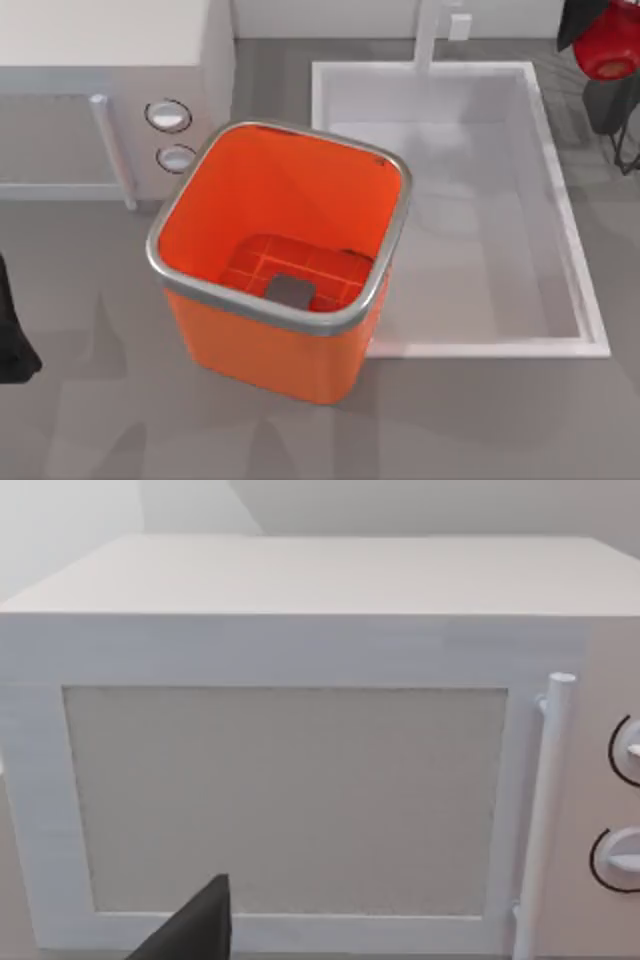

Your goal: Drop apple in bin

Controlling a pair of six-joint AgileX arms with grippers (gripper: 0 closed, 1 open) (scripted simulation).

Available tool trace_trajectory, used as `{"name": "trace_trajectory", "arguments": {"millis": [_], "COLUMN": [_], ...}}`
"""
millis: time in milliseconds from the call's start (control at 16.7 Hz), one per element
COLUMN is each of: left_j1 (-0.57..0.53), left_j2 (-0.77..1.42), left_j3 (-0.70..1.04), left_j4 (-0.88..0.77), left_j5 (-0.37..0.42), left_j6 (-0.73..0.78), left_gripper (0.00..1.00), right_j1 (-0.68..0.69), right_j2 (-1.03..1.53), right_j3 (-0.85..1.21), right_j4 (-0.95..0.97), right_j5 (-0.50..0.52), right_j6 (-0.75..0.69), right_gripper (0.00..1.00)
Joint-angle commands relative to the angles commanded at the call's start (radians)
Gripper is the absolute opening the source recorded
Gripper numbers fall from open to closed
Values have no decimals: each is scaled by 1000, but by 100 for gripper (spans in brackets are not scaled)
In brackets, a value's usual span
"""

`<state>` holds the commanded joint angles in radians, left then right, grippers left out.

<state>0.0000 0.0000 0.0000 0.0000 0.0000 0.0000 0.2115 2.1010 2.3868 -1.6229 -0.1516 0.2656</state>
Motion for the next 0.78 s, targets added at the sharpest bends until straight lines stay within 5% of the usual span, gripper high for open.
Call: {"name": "trace_trajectory", "arguments": {"millis": [360,780], "left_j1": [0,0], "left_j2": [0,0], "left_j3": [0,0], "left_j4": [0,0], "left_j5": [0,0], "left_j6": [0,0], "left_gripper": [100,100], "right_j1": [166,296], "right_j2": [338,698], "right_j3": [614,1101], "right_j4": [-217,-372], "right_j5": [-162,-299], "right_j6": [222,351], "right_gripper": [0,0]}}
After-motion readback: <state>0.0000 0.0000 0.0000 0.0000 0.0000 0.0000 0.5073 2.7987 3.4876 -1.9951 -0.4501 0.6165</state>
